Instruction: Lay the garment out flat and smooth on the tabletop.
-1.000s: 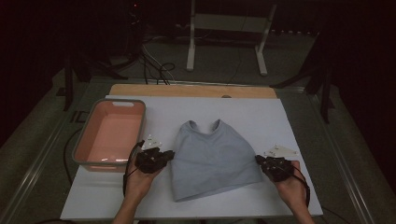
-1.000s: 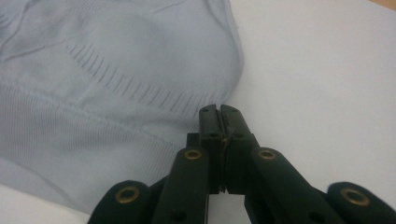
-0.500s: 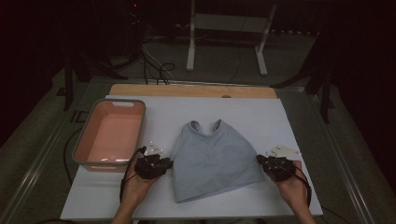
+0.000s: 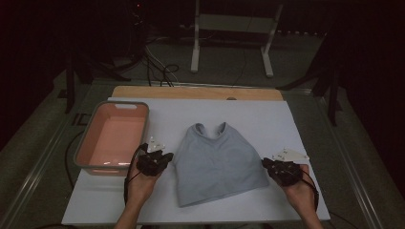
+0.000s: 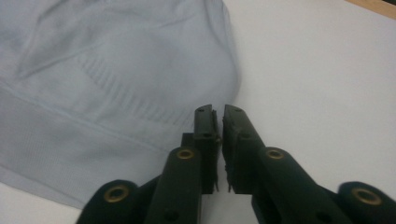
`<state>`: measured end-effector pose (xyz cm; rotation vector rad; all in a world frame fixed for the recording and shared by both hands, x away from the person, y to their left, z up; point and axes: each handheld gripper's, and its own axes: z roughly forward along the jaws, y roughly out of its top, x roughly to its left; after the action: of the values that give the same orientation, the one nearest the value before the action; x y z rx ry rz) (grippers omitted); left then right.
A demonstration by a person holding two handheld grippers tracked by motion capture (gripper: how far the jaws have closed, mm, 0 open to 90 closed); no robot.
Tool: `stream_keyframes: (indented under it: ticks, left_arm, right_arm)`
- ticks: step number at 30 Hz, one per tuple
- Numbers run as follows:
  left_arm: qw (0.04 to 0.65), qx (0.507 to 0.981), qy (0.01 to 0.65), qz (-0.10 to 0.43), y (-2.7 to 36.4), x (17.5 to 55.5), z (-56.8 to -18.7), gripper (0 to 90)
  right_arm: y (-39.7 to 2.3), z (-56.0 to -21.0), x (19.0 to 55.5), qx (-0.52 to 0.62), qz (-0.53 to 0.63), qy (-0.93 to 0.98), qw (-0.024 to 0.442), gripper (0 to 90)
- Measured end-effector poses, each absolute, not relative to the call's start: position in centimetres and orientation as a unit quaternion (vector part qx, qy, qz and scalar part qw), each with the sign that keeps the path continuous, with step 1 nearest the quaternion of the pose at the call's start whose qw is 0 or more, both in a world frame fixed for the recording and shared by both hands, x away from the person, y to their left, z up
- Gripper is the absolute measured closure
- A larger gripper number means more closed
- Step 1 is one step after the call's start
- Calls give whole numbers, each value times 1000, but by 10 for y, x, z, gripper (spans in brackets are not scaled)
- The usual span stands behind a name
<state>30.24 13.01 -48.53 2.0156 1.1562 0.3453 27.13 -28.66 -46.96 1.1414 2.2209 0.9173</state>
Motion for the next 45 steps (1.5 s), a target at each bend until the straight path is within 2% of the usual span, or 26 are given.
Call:
stream_keyframes:
  ticks: [1,2,5,6,7,8,12,13,16,18,31,45]
  left_arm:
    - [398,788,452,127,129,303,-483,880]
    - [403,788,449,123,128,303,-483,744]
    - [409,787,446,121,122,305,-484,612]
    - [409,787,446,121,122,305,-484,577]
    - [409,787,447,117,118,306,-486,577]
    - [410,787,447,115,116,307,-487,527]
    - [397,796,448,96,106,311,-492,467]
    - [391,800,446,94,104,312,-494,479]
    - [384,806,440,96,100,313,-496,736]
    - [388,804,440,95,101,314,-495,815]
    - [378,785,467,153,110,321,-479,836]
    - [379,791,463,131,122,299,-483,832]
  right_arm:
    - [-287,-469,271,419,337,809,236,782]
    - [-288,-469,271,423,339,806,239,712]
    - [-288,-469,271,425,341,804,238,617]
    - [-288,-469,271,425,341,804,238,617]
    - [-288,-469,271,426,342,803,238,593]
    - [-287,-469,271,425,342,803,238,543]
    - [-287,-470,272,427,343,803,237,467]
    - [-287,-470,272,429,343,802,236,457]
    - [-288,-471,272,426,342,804,235,429]
    - [-288,-471,272,425,342,805,233,426]
    - [-288,-472,272,423,343,806,230,383]
    - [-277,-478,279,416,336,816,219,365]
